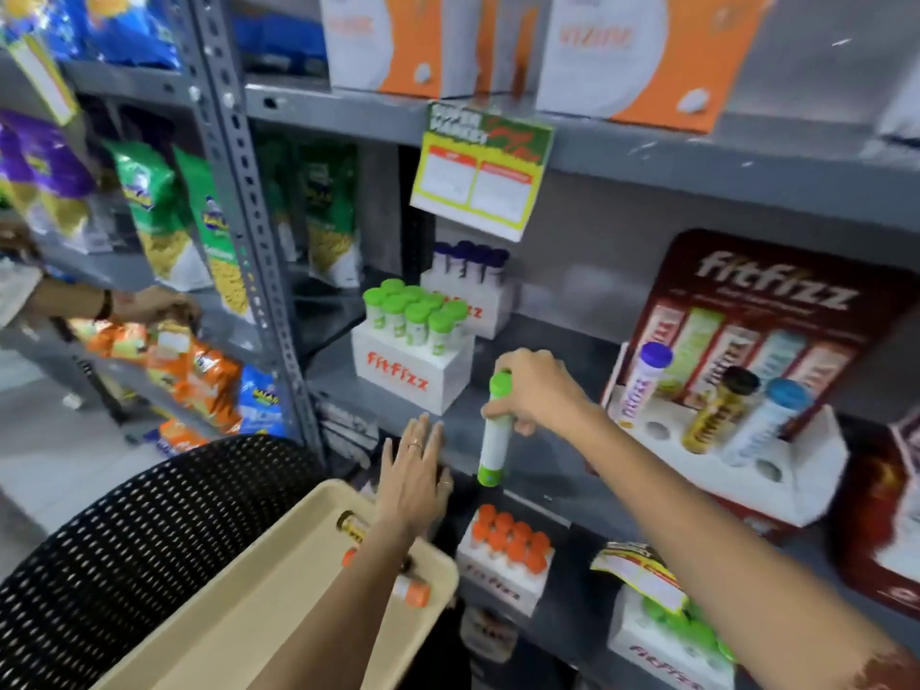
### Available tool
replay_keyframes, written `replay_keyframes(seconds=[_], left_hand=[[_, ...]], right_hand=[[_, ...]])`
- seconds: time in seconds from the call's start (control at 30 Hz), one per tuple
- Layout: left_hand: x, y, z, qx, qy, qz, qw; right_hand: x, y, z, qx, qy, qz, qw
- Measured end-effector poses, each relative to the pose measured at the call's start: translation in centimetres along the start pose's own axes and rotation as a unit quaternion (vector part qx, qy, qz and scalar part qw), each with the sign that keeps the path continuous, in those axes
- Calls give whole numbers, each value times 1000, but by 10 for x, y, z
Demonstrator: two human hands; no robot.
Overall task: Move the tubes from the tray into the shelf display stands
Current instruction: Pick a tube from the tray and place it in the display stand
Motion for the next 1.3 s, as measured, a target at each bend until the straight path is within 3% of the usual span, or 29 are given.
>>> replay_keyframes(seconds=[0.17,0.57,0.83,1.3], left_hand=[[54,-16,8,-42,-6,68,997],[109,-37,50,-230,-14,53,972],[107,-34,54,-231,-27,46,972],[110,-31,49,-225,-35,56,972]], right_hand=[[47,21,-48,39,-15,46,998],[109,42,-106,4,-17,117,993],[118,38,-106,79,67,144,984],[137,28,-84,44,77,185,979]])
Point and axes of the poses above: each hand's wrist, its own y-axis away from the middle knuckle, its own z-axis out of the palm, x = y × z, the point moved 3 cm from there along -y, towards the middle knuckle, and after that the axes turned 12 degrees about y, right-handed, at the moved point
